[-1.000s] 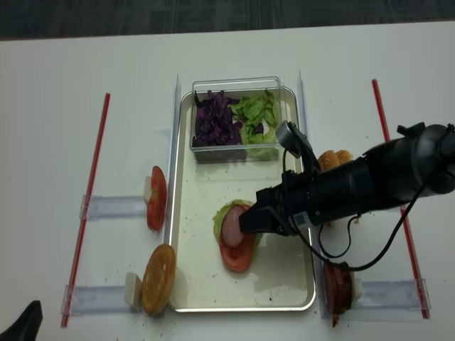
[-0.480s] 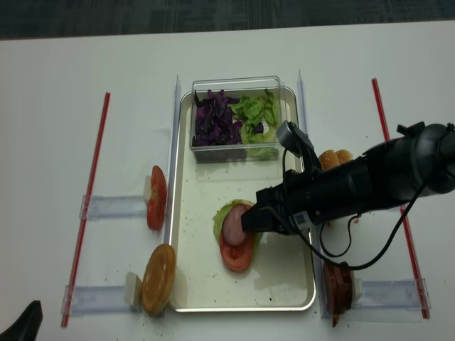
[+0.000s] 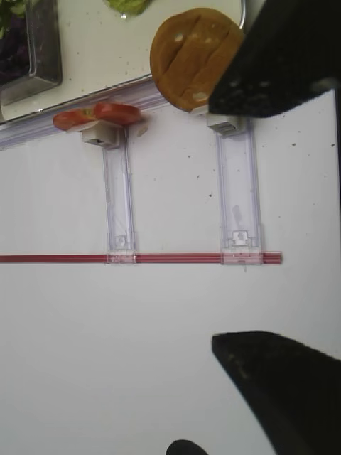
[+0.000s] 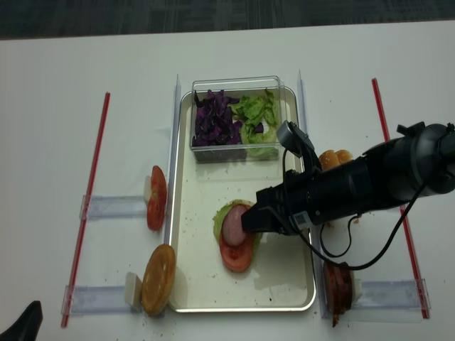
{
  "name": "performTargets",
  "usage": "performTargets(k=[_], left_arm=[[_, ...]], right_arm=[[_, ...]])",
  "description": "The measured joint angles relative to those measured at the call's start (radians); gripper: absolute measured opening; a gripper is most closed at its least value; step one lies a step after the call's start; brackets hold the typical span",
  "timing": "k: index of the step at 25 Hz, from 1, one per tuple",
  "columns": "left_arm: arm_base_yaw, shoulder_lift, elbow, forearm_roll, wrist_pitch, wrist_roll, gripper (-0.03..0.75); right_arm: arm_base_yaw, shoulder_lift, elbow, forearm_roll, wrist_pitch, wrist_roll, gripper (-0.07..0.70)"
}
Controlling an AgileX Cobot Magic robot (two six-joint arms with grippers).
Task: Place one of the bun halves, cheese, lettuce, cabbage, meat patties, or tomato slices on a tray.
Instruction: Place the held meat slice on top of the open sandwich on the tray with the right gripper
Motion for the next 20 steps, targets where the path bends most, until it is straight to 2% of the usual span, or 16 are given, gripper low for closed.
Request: performTargets(k=[9,20], left_arm=[[0.0,0.0,0.0,0.0,0.0,0.0,0.565],[0.0,0.0,0.0,0.0,0.0,0.0,0.565]], right_arm=[[0.0,0.0,0.0,0.0,-0.006,0.0,0.324],[0.0,0.0,0.0,0.0,-0.006,0.0,0.355]])
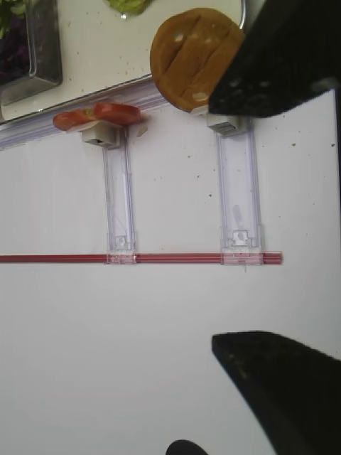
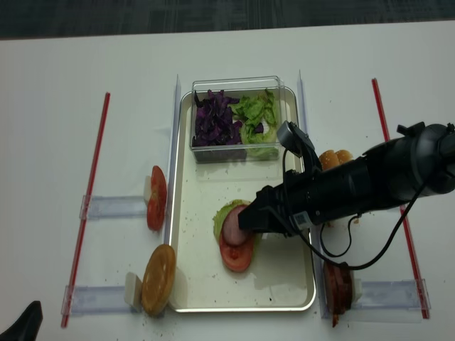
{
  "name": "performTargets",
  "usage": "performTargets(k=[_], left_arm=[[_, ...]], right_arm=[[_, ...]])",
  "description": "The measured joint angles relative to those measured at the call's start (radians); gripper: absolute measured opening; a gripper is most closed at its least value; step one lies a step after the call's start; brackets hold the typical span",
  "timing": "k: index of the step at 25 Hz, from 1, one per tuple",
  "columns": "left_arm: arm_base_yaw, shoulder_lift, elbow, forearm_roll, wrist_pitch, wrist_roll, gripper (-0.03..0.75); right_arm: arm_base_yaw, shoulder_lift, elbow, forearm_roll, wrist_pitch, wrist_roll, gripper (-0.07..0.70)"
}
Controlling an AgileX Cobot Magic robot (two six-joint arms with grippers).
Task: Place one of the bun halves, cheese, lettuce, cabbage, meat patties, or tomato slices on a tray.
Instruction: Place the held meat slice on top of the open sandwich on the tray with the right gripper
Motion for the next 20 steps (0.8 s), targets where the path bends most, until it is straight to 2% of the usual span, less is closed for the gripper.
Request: performTargets(k=[6,20], left_arm=[[0.0,0.0,0.0,0.0,0.0,0.0,0.565],[0.0,0.0,0.0,0.0,0.0,0.0,0.565]], right_arm=[[0.0,0.0,0.0,-0.002,0.002,0.0,0.407],[0.0,0.0,0.0,-0.05,0.004,0.0,0.426]])
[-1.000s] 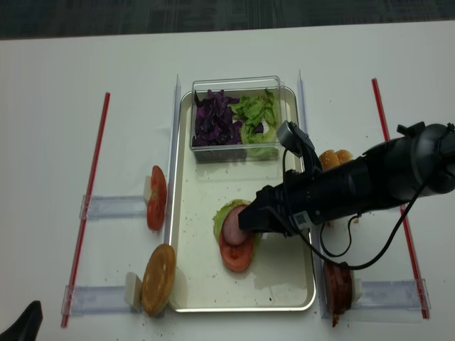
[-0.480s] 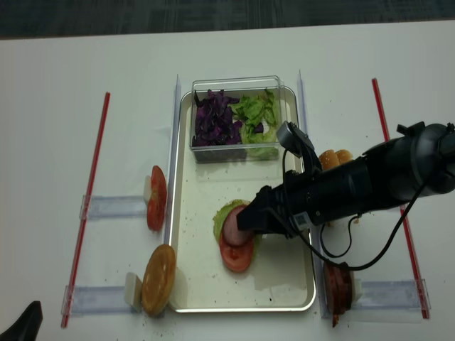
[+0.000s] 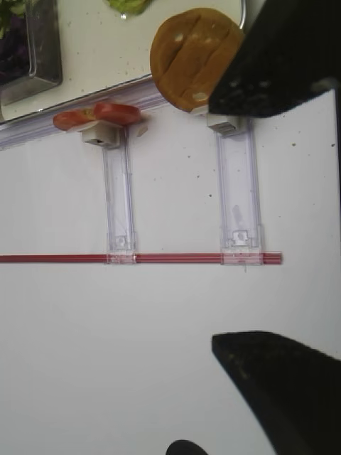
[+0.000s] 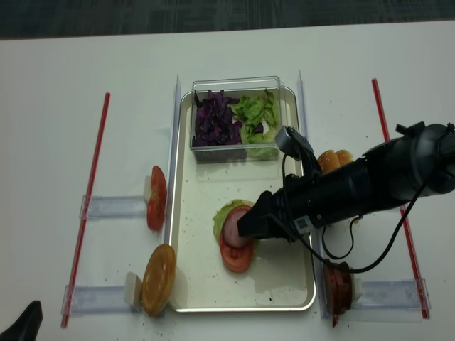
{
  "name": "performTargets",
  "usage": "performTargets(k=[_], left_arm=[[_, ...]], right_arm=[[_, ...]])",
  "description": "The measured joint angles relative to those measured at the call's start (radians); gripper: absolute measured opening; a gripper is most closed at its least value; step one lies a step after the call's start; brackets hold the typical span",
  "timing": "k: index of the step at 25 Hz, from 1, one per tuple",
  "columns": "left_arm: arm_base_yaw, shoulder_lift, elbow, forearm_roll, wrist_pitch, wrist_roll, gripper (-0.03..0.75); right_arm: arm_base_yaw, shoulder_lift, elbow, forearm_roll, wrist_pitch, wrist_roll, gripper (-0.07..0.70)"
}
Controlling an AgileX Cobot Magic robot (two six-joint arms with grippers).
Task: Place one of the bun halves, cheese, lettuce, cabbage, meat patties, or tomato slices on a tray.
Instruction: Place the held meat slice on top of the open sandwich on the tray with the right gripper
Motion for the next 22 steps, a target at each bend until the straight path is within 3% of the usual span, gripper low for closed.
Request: performTargets(k=[9,14,22], left_arm=[[0.0,0.0,0.0,0.0,0.0,0.0,0.565],[0.0,0.0,0.0,0.0,0.0,0.0,0.565],[0.0,0.0,0.0,0.0,0.0,0.0,0.565]], right_arm=[[0.0,0.0,-0.002,-0.022,-0.003,0.0,0.433],[0.0,-0.053,-0.002,-0.062,-0.054,0.0,0.434],[0.0,-0.085,-0.004,-0.125,-0.078,0.034,0.434]])
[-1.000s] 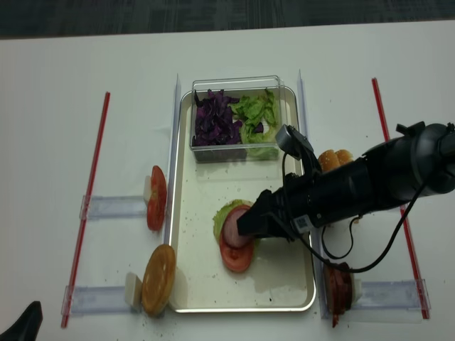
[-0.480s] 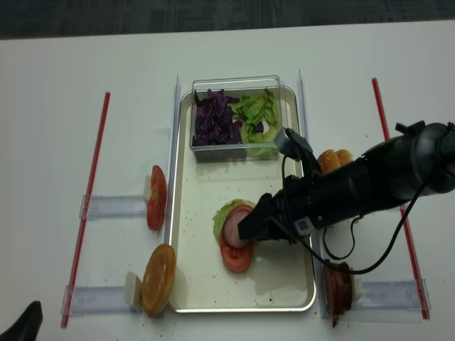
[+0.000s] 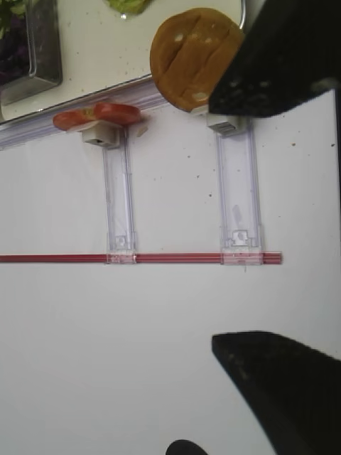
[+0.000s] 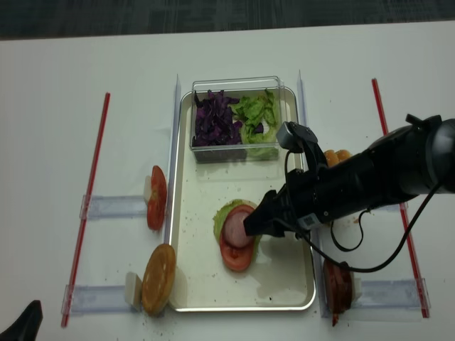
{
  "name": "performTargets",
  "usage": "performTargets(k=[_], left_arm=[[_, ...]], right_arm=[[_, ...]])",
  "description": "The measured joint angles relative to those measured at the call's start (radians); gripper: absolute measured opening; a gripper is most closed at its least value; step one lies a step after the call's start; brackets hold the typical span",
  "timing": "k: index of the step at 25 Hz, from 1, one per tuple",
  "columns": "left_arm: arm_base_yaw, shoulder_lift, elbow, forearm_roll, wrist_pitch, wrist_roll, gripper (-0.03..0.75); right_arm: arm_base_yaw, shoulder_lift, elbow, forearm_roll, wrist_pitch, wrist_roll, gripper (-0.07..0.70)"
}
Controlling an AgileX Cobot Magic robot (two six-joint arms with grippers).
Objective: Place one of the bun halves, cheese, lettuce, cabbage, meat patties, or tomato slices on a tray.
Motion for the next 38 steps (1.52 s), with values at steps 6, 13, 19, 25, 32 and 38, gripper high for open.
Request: performTargets(k=[6,13,19,25,32,38], left_arm=[[0.0,0.0,0.0,0.0,0.0,0.0,0.565],[0.0,0.0,0.0,0.0,0.0,0.0,0.565],[0.0,0.0,0.0,0.0,0.0,0.0,0.565],[0.0,0.0,0.0,0.0,0.0,0.0,0.565],[0.0,0.0,0.0,0.0,0.0,0.0,0.565],[0.0,0.0,0.0,0.0,0.0,0.0,0.565]], right_arm=[[0.0,-0.006,0.0,-0.012,0.0,0.002,0.434],[0.0,-0.006,-0.025,-0.096,0.0,0.057,0.435],[0.0,-0.006,-0.129,-0.288,0.009,0.215,0.435],[0.0,-0.006,-0.238,-0.544,0.061,0.422,0.435],[0.0,-0.006,-0.376,-0.708,0.172,0.588,0.435],[0.0,-0.006,-0.508,-0.846,0.285,0.747,0.435]])
